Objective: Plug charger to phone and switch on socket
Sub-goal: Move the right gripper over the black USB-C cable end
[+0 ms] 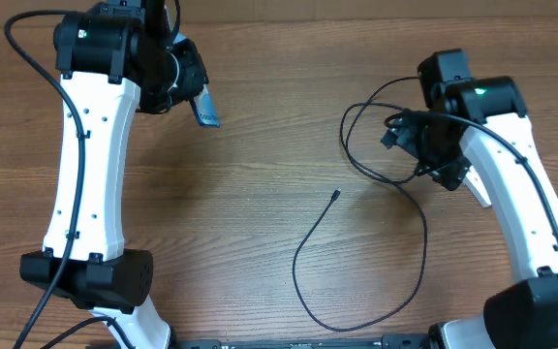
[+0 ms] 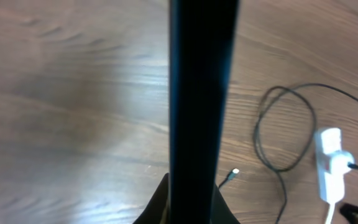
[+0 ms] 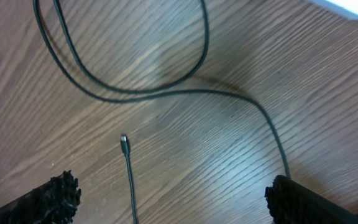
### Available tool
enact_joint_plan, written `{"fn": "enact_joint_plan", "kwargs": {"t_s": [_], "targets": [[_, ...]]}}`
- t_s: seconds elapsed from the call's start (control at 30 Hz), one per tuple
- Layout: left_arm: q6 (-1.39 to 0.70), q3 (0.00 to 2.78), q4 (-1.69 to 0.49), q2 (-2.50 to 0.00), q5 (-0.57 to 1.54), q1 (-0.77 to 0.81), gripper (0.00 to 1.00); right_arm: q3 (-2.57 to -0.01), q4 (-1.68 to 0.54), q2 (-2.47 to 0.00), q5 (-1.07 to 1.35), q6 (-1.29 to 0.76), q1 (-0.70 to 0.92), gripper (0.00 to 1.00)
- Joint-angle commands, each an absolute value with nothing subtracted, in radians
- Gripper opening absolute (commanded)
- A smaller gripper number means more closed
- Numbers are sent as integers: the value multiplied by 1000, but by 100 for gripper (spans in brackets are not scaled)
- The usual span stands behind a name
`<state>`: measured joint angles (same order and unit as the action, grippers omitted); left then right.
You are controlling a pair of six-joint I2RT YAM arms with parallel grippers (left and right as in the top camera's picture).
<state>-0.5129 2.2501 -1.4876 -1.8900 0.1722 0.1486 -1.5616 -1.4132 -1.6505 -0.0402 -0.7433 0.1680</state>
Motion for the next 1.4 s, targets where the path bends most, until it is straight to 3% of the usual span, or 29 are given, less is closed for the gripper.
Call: {"fn": "enact_joint_plan", "kwargs": {"t_s": [0.0, 0.27, 0.47, 0.8, 1.0, 1.37], "targets": [[-425, 2254, -1451, -1901, 326, 150, 4, -1570, -1404, -1666, -27, -731, 218, 97], [-426, 2254, -1447, -1976, 540, 95, 4, -1570, -1390, -1702, -114, -794, 354, 93], [-421, 2254, -1456, -2022, 724, 4, 4, -1562, -1359, -1749, -103, -814, 359, 78], [-327, 2254, -1489, -2039, 730, -6, 4, -1406, -1191, -1798, 48, -815, 359, 76], [-313, 2254, -1486, -2039, 722, -6, 4, -1269, -1120, -1798, 47, -920, 359, 72], [-314, 2254, -1486, -2039, 698, -5, 4, -1182, -976, -1798, 57, -927, 381, 68]]}}
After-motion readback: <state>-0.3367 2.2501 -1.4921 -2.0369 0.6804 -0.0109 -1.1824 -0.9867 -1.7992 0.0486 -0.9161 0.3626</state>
